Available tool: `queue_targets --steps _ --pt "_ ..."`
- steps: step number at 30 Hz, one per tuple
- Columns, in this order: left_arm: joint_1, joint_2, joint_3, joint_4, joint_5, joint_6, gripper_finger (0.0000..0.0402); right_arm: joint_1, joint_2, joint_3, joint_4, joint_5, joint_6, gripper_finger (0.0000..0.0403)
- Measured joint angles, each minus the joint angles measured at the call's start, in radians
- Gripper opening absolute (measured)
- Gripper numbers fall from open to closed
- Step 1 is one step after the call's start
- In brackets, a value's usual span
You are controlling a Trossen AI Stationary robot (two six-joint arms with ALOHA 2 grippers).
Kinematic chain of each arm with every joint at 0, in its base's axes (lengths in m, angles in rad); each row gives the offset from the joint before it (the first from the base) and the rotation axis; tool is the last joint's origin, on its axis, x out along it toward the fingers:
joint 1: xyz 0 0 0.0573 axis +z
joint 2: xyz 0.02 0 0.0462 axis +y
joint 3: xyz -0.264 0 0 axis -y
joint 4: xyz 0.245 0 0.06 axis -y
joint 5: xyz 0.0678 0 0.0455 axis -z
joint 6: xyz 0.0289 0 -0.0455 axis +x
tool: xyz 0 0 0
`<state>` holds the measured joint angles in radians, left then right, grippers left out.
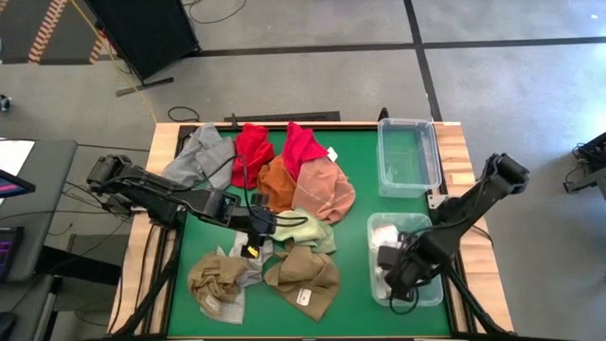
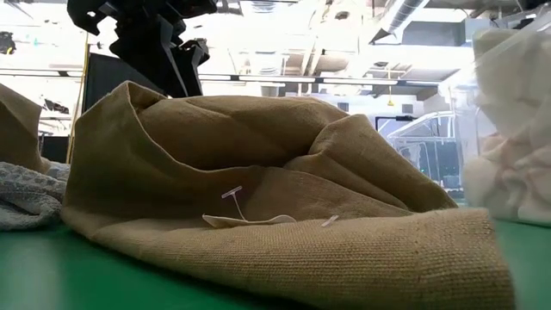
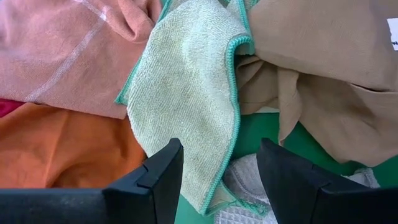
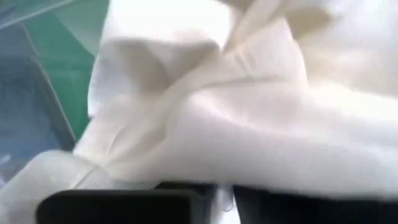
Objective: Sort towels by color in basket
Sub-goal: Put the white towel into the bottom transparent bin
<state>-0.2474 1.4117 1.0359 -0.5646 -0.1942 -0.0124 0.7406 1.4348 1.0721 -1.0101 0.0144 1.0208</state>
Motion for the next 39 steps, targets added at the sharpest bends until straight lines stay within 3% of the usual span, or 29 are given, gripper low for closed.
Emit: queue_targets --steps 10,14,19,32,39 --pt "0.0 -0.005 0.0 -0.079 -0.013 0.038 0.0192 -0.016 -0.135 0.0 -0.03 -0.001 0.038 0.02" --pt "0.0 -0.014 0.0 -0.105 -0.046 0.048 0.0192 -0.029 -0.185 0.002 -0.03 0.069 0.039 0.0219" --pt "0.0 -0.016 0.0 -0.118 -0.05 0.053 0.0192 -0.031 -0.214 0.002 -0.034 0.164 0.004 0.0208" --pt "0.008 -0.018 0.0 -0.21 -0.057 0.026 0.0192 -0.017 -0.267 0.003 -0.087 0.173 -0.001 0.0131" --pt "0.008 -0.018 0.0 -0.231 -0.057 0.017 0.0192 -0.017 -0.312 0.003 -0.089 0.203 -0.003 0.0119"
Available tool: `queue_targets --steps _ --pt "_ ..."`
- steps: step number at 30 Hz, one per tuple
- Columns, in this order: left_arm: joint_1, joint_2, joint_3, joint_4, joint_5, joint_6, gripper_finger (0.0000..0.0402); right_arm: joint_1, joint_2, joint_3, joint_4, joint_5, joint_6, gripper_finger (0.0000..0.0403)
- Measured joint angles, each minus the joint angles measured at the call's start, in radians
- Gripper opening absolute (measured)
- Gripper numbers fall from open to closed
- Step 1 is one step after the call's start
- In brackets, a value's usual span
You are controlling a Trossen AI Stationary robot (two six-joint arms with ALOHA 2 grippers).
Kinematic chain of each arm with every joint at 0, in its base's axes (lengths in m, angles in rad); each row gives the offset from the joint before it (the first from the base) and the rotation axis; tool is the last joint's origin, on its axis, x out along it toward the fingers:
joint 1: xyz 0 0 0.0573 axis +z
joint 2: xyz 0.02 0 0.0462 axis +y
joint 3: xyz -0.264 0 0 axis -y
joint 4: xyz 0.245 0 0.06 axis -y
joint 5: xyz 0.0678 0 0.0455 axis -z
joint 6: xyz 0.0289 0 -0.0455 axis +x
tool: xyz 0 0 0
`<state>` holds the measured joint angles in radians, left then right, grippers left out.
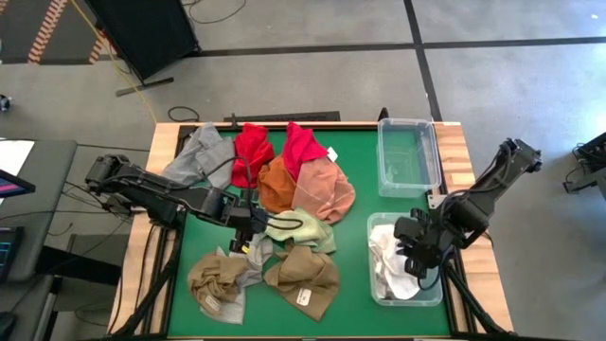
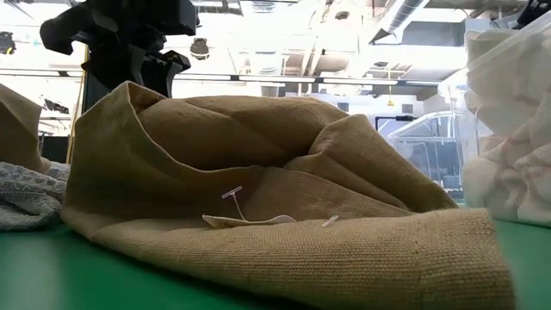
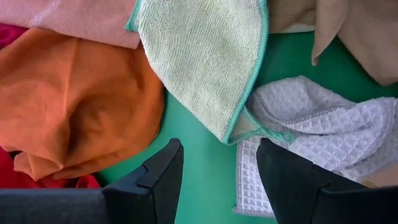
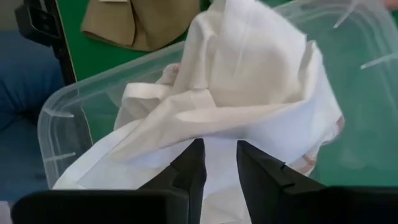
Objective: Sort towels by color in basket
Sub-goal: Put the white towel into the bottom transparent bin
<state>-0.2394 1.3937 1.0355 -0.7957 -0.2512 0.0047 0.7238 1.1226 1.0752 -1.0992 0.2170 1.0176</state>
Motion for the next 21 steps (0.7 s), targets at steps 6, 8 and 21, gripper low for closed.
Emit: queue_targets --steps 6,8,21 --pt "0.0 0.0 0.0 0.002 0.0 -0.01 0.0192 0.0 -0.024 0.0 0.016 0.104 -0.009 0.0118" --pt "0.0 0.0 0.0 0.002 0.0 -0.015 0.0192 -0.008 -0.014 0.001 0.027 0.112 -0.02 0.0118" --pt "-0.001 0.0 0.0 0.003 0.01 -0.04 0.0193 -0.038 0.21 0.001 -0.005 0.111 -0.058 0.0118"
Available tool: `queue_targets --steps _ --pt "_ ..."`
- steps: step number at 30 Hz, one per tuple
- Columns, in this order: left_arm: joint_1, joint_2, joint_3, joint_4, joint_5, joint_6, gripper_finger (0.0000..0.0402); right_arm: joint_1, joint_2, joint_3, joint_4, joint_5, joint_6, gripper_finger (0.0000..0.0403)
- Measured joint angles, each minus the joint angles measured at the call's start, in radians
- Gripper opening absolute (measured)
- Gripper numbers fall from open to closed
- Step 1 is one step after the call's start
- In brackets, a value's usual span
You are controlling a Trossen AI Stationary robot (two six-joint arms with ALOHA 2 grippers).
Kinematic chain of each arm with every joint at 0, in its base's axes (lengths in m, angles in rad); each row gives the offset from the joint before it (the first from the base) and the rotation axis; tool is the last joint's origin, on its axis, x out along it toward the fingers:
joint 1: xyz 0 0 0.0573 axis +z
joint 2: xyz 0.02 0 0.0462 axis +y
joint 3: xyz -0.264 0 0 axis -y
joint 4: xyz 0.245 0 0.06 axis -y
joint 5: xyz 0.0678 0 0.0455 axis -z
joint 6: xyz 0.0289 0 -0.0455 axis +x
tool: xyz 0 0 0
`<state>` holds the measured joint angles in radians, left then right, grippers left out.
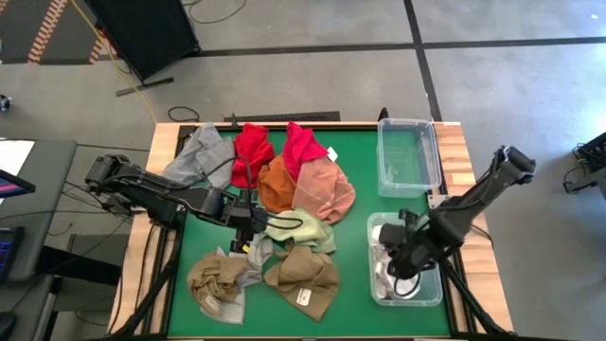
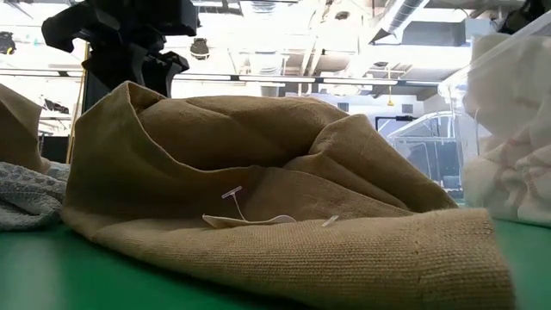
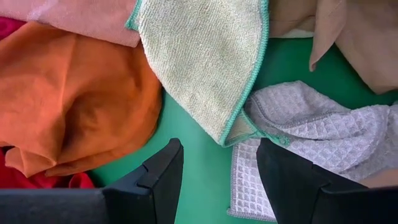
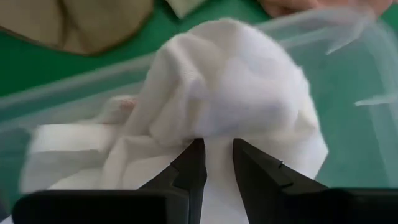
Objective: Sort towels by color in basket
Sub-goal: Put the white towel into the bottom transparent bin
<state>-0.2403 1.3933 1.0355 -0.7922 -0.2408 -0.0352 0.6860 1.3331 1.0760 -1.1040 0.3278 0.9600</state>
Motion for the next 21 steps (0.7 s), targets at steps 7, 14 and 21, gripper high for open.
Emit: queue_targets --steps 7,14,21 --pt "-0.017 0.0 0.0 -0.004 0.0 -0.011 0.0193 0.036 0.148 0.0 -0.032 -0.02 0.031 0.0118" --pt "-0.031 0.0 0.0 -0.004 0.0 -0.015 0.0192 0.067 0.24 0.0 -0.048 -0.057 0.062 0.0118" --pt "-0.031 0.0 0.0 -0.007 0.0 -0.022 0.0193 0.059 0.247 0.0 -0.058 -0.091 0.064 0.0118"
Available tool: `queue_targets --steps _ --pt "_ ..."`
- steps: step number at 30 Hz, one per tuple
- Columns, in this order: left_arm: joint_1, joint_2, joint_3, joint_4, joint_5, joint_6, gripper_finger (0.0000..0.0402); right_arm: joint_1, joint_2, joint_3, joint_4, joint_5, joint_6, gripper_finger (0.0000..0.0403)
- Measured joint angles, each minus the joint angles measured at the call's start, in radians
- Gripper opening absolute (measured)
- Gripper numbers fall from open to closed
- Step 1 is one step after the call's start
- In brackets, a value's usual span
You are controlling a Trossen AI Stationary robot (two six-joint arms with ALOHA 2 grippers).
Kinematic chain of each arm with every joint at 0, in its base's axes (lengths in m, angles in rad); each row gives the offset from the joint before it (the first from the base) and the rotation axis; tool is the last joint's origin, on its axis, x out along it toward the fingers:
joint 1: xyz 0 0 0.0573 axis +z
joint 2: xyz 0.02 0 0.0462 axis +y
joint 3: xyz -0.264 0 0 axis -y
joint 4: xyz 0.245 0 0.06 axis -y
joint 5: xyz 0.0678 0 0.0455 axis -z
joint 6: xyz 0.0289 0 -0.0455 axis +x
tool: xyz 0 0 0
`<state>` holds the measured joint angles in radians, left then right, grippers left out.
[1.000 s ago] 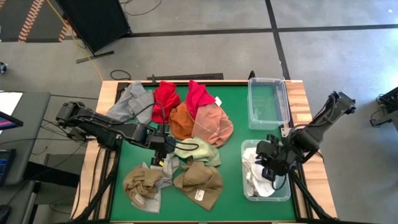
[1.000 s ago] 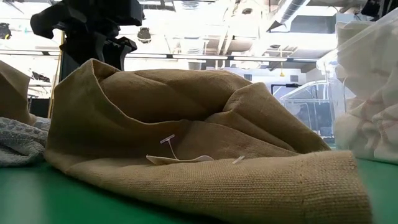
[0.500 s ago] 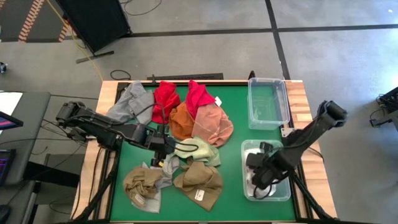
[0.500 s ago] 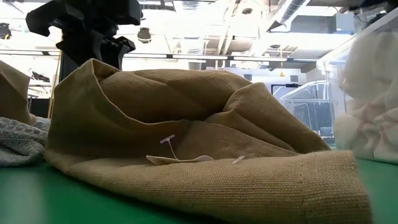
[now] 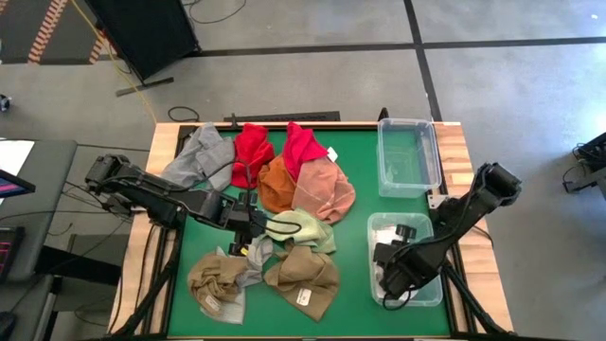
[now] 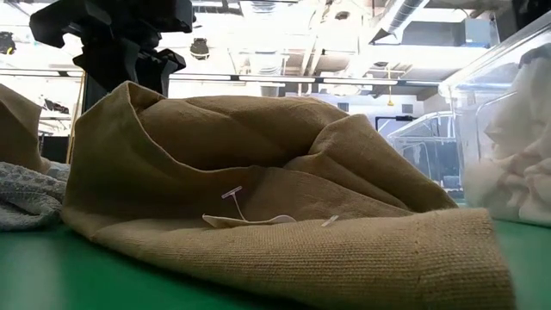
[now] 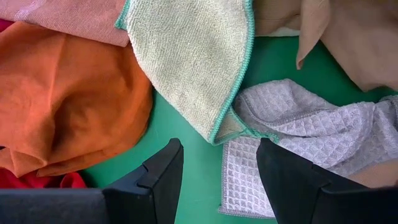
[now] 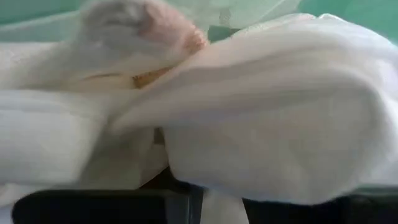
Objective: Sort towels by color in basket
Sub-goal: Put the white towel into the bottom transparent bin, then put the brown towel into the bottom transparent bin
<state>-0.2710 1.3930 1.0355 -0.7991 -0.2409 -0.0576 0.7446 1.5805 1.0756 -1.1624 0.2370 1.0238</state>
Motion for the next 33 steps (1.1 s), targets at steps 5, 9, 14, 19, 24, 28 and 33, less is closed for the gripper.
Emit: queue_targets --steps 5,9,14,19,24,28,33 --pt "0.0 0.0 0.0 -0.022 0.0 0.0 0.0193 -0.008 -0.064 0.007 -0.014 -0.007 0.015 0.0118" --pt "0.0 0.0 0.0 -0.037 0.032 0.0 0.0193 -0.007 -0.134 0.029 -0.011 -0.007 0.016 0.0118" --pt "-0.014 0.0 0.0 -0.063 0.075 0.003 0.0193 -0.007 -0.229 0.038 -0.011 -0.006 0.029 0.0118" --pt "-0.044 0.0 0.0 -0.106 0.079 -0.004 0.0193 -0.007 -0.309 0.038 -0.009 0.001 0.043 0.0118" --pt "-0.083 0.0 0.0 -0.144 0.081 -0.028 0.0193 -0.007 -0.366 0.038 -0.007 0.059 0.041 0.0118" --pt "-0.116 0.0 0.0 -0.155 0.117 -0.05 0.0193 -0.007 -0.397 0.038 0.028 0.112 -0.004 0.0118" --pt "-0.16 0.0 0.0 -0.139 0.161 -0.088 0.0193 -0.012 -0.407 0.038 0.15 0.184 -0.135 0.0121"
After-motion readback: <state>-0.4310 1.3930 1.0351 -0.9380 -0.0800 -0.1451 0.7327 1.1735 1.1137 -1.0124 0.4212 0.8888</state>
